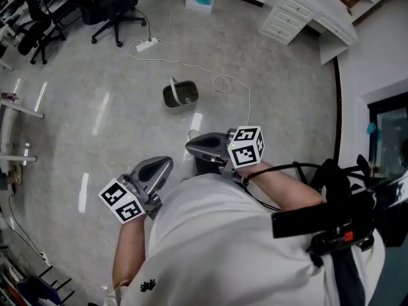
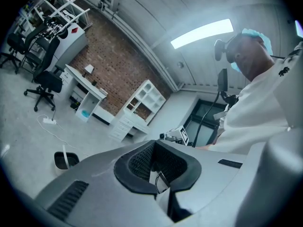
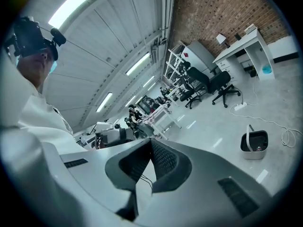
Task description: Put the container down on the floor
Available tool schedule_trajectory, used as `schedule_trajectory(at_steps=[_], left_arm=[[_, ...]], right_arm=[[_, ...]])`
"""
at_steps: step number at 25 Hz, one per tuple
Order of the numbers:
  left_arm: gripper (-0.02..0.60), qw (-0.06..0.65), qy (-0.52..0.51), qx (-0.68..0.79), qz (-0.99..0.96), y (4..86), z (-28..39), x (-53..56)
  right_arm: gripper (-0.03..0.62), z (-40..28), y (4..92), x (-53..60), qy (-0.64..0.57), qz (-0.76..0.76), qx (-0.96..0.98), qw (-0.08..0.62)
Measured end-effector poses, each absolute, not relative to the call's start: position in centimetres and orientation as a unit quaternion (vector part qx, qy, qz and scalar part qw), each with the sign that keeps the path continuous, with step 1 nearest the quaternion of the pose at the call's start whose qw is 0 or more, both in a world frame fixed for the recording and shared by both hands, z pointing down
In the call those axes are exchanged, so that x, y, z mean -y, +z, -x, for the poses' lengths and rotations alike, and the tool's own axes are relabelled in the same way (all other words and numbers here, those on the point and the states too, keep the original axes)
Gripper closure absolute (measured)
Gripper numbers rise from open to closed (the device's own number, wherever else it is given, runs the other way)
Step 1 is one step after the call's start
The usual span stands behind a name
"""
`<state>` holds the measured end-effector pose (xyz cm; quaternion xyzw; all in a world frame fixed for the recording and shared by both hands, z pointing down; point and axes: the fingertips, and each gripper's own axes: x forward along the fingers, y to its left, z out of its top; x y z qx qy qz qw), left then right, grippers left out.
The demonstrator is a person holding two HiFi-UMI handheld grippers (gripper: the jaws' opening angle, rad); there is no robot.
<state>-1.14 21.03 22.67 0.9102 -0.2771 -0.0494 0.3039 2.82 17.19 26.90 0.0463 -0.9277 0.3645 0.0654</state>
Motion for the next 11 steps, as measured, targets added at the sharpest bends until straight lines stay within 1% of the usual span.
schedule_trajectory(at_steps=[11], left_arm=[[0.572,0.307,-0.041,0.276,-0.910,22.9,0.2,-20.9]], right_arm=[[0.579,-2.9,26.2,-17.5,0.359,-0.030,0.931,0.064]])
